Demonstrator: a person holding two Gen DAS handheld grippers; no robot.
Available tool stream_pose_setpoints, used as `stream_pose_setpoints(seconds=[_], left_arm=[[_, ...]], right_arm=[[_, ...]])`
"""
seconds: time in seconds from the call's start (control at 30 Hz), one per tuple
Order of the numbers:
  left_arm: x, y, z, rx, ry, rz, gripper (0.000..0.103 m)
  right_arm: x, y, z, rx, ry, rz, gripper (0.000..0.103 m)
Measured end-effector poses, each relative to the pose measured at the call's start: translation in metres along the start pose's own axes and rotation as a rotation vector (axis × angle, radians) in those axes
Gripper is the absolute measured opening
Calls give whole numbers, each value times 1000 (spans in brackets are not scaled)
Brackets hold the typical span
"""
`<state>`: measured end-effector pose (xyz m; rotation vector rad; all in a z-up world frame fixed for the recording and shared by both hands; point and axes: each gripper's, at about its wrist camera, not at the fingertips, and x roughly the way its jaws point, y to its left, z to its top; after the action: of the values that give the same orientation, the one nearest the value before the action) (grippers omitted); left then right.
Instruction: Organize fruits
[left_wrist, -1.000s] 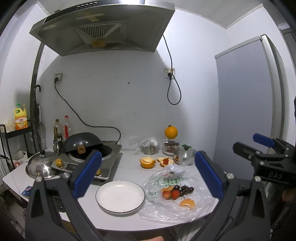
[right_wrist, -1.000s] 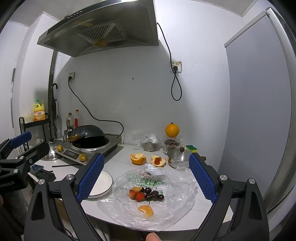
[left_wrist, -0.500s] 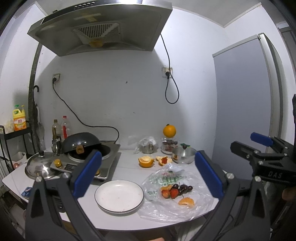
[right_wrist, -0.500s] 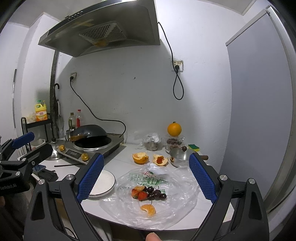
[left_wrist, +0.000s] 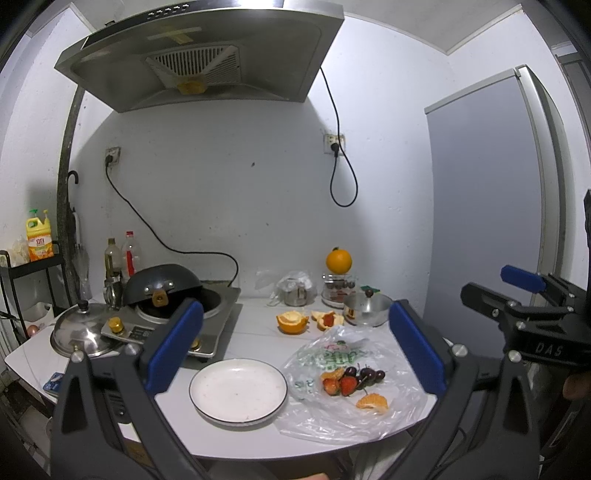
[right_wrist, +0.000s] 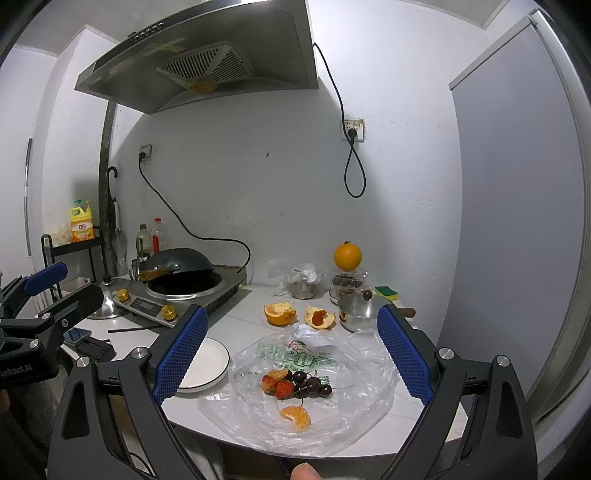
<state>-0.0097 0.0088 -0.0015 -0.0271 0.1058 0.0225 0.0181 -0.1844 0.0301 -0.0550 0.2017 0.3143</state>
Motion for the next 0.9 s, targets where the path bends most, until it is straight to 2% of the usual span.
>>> stream_pose_setpoints(seconds=[0.9], left_arm=[[5,-6,1,10,11,-11,102]], right_arm=[[1,-2,0,9,9,-2,95]])
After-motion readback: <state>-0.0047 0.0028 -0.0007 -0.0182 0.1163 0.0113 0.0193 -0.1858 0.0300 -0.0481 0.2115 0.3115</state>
